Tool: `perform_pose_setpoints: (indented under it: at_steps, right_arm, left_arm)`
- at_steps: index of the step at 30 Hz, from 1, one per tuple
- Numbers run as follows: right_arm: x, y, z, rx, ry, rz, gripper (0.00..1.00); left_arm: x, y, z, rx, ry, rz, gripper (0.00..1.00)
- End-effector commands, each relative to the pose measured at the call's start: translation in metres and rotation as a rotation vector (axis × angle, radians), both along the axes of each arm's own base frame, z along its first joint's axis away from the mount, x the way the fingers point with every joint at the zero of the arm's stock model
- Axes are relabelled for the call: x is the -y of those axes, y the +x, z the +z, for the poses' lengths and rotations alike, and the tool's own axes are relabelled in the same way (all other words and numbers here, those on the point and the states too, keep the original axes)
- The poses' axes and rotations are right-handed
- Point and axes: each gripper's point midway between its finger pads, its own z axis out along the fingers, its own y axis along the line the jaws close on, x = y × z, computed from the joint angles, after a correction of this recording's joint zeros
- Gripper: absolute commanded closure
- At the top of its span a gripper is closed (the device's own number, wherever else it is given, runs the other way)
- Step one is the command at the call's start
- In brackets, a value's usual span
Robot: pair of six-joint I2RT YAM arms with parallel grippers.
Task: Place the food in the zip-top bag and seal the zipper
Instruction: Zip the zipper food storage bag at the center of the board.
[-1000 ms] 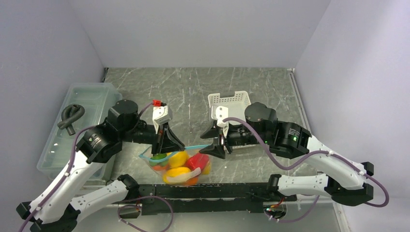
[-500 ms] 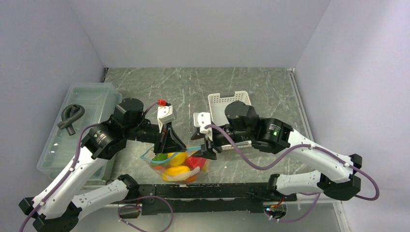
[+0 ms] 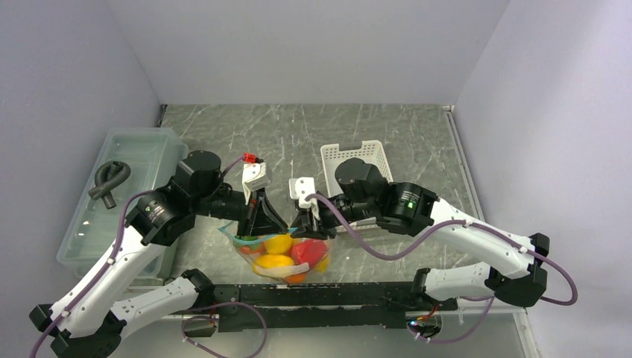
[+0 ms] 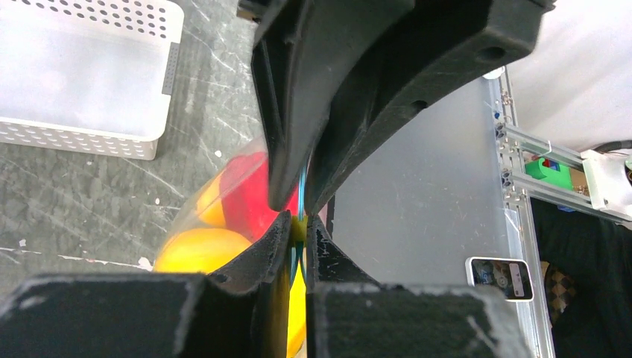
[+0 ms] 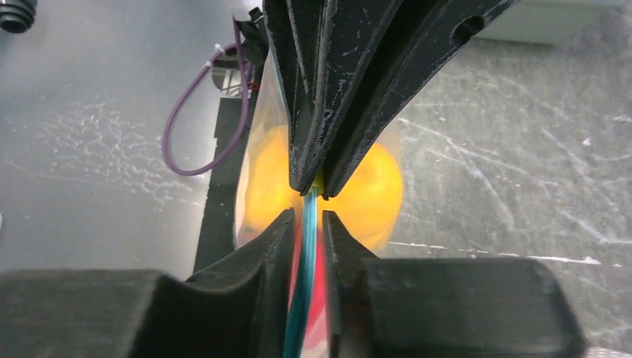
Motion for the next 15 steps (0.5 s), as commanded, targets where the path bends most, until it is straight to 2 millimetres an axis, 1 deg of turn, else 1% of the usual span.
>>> perform_pose_setpoints:
  at_steps: [1, 2, 3, 7, 10, 12, 15]
  right_arm:
    - [-0.006, -0.004, 0.005, -0.008, 0.02, 0.035, 0.91]
    - [-0.006, -0.003, 0.004, -0.009, 0.012, 0.034, 0.97]
    - [-0.005, -0.004, 0.004, -0.01, 0.01, 0.036, 1.0]
    - [-0.003, -0.004, 0.006, -0.004, 0.015, 0.031, 1.0]
    - [-0.001, -0.004, 0.009, 0.003, 0.025, 0.028, 1.0]
    - [-0.001, -0.004, 0.01, 0.003, 0.027, 0.027, 1.0]
    - [0.001, -0.004, 0.01, 0.005, 0.026, 0.019, 1.0]
  left_arm:
    - [0.003, -0.003, 0.036, 0.103, -0.105, -0.034, 1.0]
    - [0.003, -0.004, 0.037, 0.102, -0.107, -0.035, 1.0]
    - [0.003, -0.003, 0.037, 0.103, -0.108, -0.033, 1.0]
    - [0.002, 0.001, 0.038, 0.105, -0.1, 0.002, 0.99]
    - [-0.001, 0.005, 0.041, 0.107, -0.093, 0.042, 0.82]
    - [-0.005, 0.007, 0.045, 0.117, -0.087, 0.081, 0.68]
    - [-0.014, 0.01, 0.054, 0.143, -0.077, 0.144, 0.56]
